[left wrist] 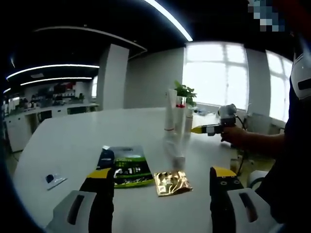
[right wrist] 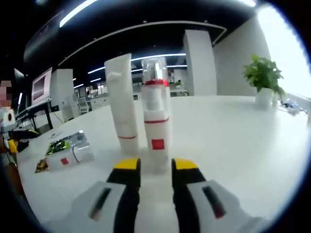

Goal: Arrange the skincare products in the storage area until every visible bottle or jar stands upright without overlapping.

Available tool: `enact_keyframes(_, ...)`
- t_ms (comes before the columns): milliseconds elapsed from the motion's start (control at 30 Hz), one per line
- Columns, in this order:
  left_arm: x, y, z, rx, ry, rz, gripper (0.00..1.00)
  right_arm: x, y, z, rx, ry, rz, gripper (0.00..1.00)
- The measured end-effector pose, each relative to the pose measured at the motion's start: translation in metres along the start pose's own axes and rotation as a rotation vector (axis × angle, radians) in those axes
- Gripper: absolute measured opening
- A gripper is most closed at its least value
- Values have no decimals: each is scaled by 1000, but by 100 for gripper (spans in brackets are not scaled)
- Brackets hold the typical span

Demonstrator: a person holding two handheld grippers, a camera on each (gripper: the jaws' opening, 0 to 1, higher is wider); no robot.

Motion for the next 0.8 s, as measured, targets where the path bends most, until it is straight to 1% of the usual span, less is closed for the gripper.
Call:
enact_keyframes(367, 1, 2, 1, 13, 2, 11, 82, 1, -10, -15, -23, -6, -2, 25)
enact_keyframes(500, 0, 2, 1, 18, 4, 20, 82, 2, -11, -21, -38, -4, -2, 25)
enact_keyframes(800, 1, 4, 2, 26, 5, 21, 82, 2, -8, -33, -77, -11, -3, 25)
Point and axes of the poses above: the point that each gripper's makers call its tool centre point, and the gripper's own axes: y roughly forward along the fingers, z roughly to its right, x roughly out of its underside, the point moved 9 cm from there along -y, roughly backward along the fingers, and after that the axes turned 5 degrees about -y, right-handed, at the moved point
